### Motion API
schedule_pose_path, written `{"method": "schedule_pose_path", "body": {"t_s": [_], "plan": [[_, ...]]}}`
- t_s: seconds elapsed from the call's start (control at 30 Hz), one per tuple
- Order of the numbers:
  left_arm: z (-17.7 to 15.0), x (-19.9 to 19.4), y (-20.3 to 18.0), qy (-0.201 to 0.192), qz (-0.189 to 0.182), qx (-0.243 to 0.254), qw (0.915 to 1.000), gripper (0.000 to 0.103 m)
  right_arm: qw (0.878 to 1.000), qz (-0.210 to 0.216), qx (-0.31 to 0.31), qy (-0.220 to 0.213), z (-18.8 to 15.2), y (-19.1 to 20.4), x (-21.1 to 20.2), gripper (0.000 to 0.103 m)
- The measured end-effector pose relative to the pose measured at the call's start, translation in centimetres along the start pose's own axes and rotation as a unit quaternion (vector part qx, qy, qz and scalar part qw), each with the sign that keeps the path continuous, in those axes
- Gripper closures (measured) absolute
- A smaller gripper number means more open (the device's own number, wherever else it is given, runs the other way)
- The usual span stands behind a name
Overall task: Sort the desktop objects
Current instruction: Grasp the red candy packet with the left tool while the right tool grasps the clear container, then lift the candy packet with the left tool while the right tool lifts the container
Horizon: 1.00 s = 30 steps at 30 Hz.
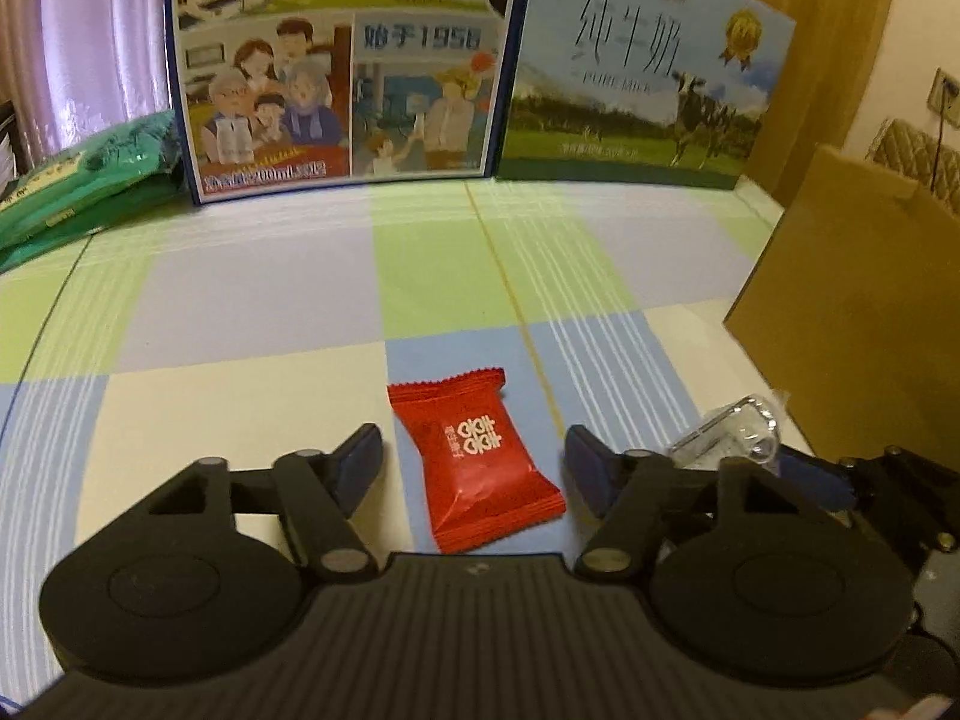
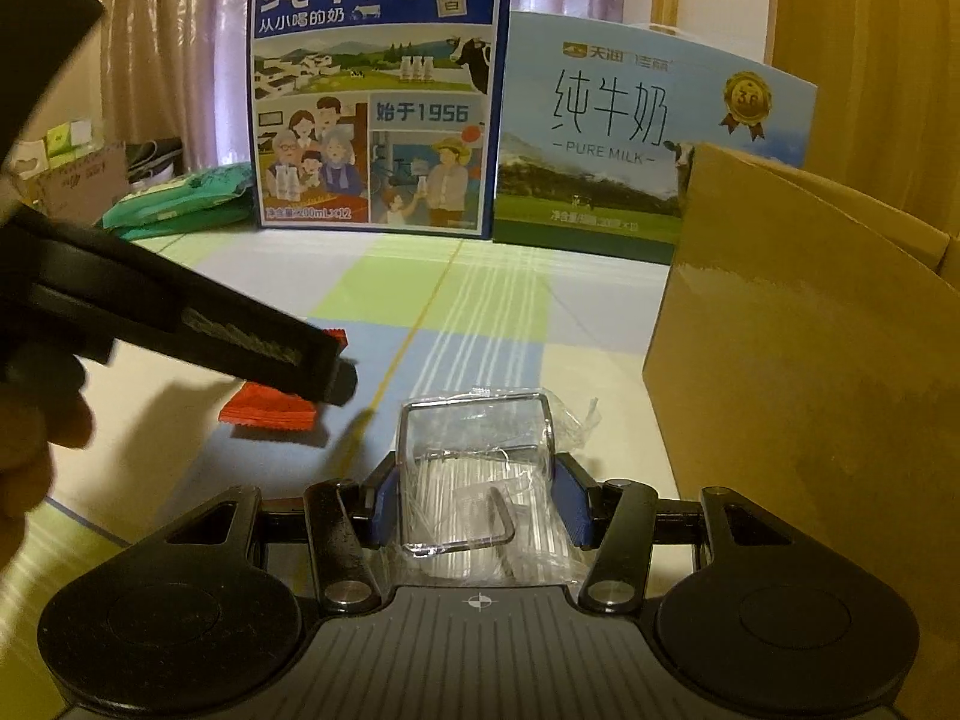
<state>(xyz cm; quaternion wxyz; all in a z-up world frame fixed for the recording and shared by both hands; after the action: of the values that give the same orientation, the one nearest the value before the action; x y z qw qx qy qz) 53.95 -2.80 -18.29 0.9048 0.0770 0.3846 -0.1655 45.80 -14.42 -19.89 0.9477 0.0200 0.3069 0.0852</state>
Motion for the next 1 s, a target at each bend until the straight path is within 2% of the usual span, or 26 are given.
{"method": "schedule_pose_path", "body": {"t_s": [0.07, 0.13, 0.2, 0.43, 0.57, 0.73, 0.9, 1.0], "plan": [[-0.3, 0.2, -0.1, -0.003, 0.01, 0.007, 0.9999, 0.054, 1.0, 0.001, 0.0, 0.001, 0.0, 0.0, 0.0, 0.053], [-0.7, -0.1, -0.3, -0.003, 0.01, 0.009, 0.9999, 0.068, 1.0, 0.0, -0.003, 0.002, 0.0, 0.0, -0.2, 0.053], [-1.5, -0.9, -0.4, 0.0, 0.011, 0.008, 0.9999, 0.075, 1.0, 0.001, 0.002, 0.005, -0.1, 0.0, -0.6, 0.054], [-6.9, -7.0, -2.3, 0.031, 0.015, 0.029, 0.999, 0.079, 0.999, 0.027, 0.02, 0.035, -1.7, 0.5, -4.3, 0.054], [-10.2, -11.4, -4.3, 0.044, 0.01, 0.024, 0.9987, 0.08, 0.997, 0.044, 0.022, 0.054, -3.7, 1.3, -8.1, 0.054], [-14.0, -16.6, -6.7, 0.038, 0.017, 0.03, 0.9987, 0.08, 0.995, 0.057, 0.022, 0.077, -6.9, 1.8, -13.6, 0.054], [-16.8, -18.9, -7.9, 0.039, 0.015, 0.024, 0.9988, 0.08, 0.994, 0.068, 0.011, 0.085, -9.6, 1.9, -17.7, 0.054], [-18.1, -19.0, -8.5, 0.046, 0.008, 0.03, 0.9985, 0.078, 0.995, 0.066, -0.018, 0.072, -11.0, 2.1, -19.2, 0.052]]}}
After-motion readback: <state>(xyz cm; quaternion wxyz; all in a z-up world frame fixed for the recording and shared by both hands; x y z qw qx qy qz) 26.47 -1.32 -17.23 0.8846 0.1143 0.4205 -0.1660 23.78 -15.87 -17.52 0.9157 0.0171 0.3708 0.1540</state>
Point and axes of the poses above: each gripper's, at about its wrist camera, not at the fingertips, and x roughly the way its jaws point, y to its left, z to its top, the point moved 4 cm from there along x, roughly the way its jaws point, and after that the axes turned 10 degrees about x, right-handed, at the moved point
